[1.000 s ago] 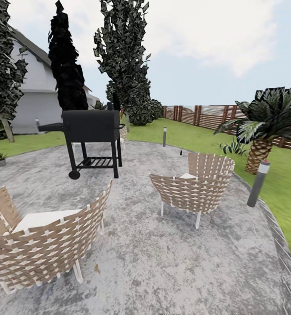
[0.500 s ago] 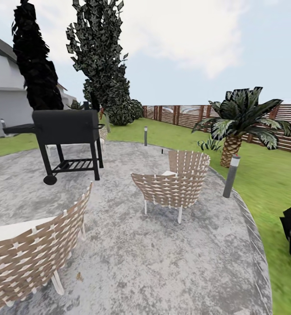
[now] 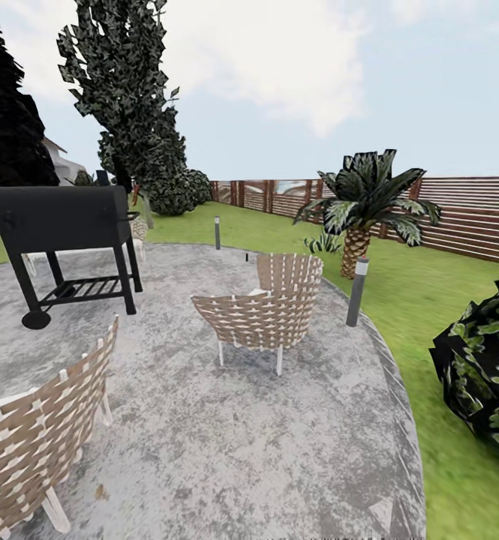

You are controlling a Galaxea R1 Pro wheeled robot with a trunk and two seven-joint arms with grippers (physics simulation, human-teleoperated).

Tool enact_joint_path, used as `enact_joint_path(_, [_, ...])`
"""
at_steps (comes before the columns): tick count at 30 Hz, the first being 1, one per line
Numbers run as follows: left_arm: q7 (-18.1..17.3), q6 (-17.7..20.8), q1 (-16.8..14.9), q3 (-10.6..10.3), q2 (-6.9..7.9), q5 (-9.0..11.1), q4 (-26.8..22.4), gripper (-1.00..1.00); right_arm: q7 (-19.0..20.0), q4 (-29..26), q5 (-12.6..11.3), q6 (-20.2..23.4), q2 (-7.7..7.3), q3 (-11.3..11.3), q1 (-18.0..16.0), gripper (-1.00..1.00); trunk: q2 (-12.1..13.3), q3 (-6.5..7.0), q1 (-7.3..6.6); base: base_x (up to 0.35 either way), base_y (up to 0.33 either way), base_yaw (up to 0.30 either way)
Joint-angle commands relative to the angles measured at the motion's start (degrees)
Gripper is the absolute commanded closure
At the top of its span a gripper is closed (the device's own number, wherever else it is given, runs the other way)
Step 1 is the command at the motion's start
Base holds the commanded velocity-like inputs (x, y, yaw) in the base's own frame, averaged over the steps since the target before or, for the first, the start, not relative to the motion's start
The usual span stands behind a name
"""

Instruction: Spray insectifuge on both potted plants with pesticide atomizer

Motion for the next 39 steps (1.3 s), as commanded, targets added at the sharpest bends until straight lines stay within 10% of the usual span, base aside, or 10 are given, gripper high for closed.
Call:
enact_joint_path(1, [0.0, -0.1, 0.0, 0.3, 0.03, -0.1, -0.1, -1.00, 0.0, 0.0, 0.0, -0.1, 0.01, -0.1, 0.0, -1.00, -0.4, -0.23, 0.23, 0.000, 0.000, -0.300])
enact_joint_path(17, [1.2, 0.4, -5.8, 3.1, -0.16, -0.3, -1.3, -1.00, -0.1, -8.7, -0.2, -0.1, 0.07, -0.1, -0.3, -1.00, -6.9, -3.10, 3.74, 0.000, 0.000, -0.300])
enact_joint_path(39, [1.3, -0.1, -5.5, 3.9, 0.19, -0.2, 0.5, -1.00, 0.1, -8.2, -0.4, -0.1, 0.28, 0.1, -0.3, -1.00, -15.7, -7.97, 8.57, 0.000, 0.000, -0.254])
